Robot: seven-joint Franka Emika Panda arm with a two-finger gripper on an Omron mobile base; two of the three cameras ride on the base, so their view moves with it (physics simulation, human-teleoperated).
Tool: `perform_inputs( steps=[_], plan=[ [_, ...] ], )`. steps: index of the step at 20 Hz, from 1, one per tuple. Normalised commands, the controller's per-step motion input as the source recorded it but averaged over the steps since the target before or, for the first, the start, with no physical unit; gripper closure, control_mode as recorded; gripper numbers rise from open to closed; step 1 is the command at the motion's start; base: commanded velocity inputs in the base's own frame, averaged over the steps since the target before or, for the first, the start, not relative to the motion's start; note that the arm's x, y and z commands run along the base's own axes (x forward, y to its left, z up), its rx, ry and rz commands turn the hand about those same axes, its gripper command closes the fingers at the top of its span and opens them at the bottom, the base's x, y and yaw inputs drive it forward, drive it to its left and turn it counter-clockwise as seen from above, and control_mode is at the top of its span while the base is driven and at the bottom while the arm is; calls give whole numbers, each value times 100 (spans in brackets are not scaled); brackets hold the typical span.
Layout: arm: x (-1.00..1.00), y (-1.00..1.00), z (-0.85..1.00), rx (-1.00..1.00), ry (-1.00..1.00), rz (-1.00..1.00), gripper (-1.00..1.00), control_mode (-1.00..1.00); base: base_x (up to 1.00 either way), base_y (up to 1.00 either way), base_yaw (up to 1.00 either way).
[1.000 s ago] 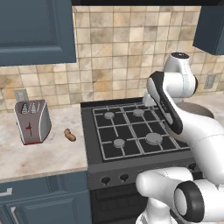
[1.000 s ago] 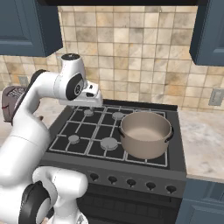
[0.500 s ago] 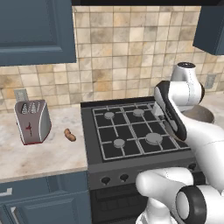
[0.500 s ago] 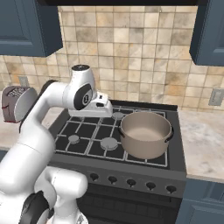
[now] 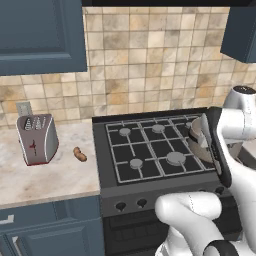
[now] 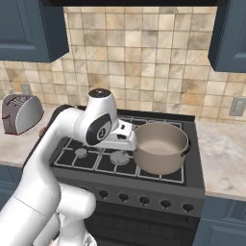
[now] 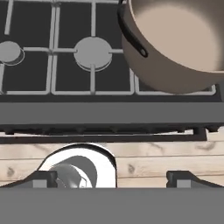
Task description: Turn on the burner for the pot on the stove. Wait thirty seconds for the pot to heat up. Then add the potato to the pot.
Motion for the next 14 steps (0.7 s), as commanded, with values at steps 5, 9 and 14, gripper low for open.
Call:
perform_inputs(
  steps=[5,9,14],
  plan=[
    [-58,-50,-8,0,-6,-5,-100,-100,0,0,0],
    [-49,-48,-10,0,-7,-4,-100,-100,0,0,0],
    [-52,-55,-28,2,-9,-5,-100,-100,0,0,0]
  ],
)
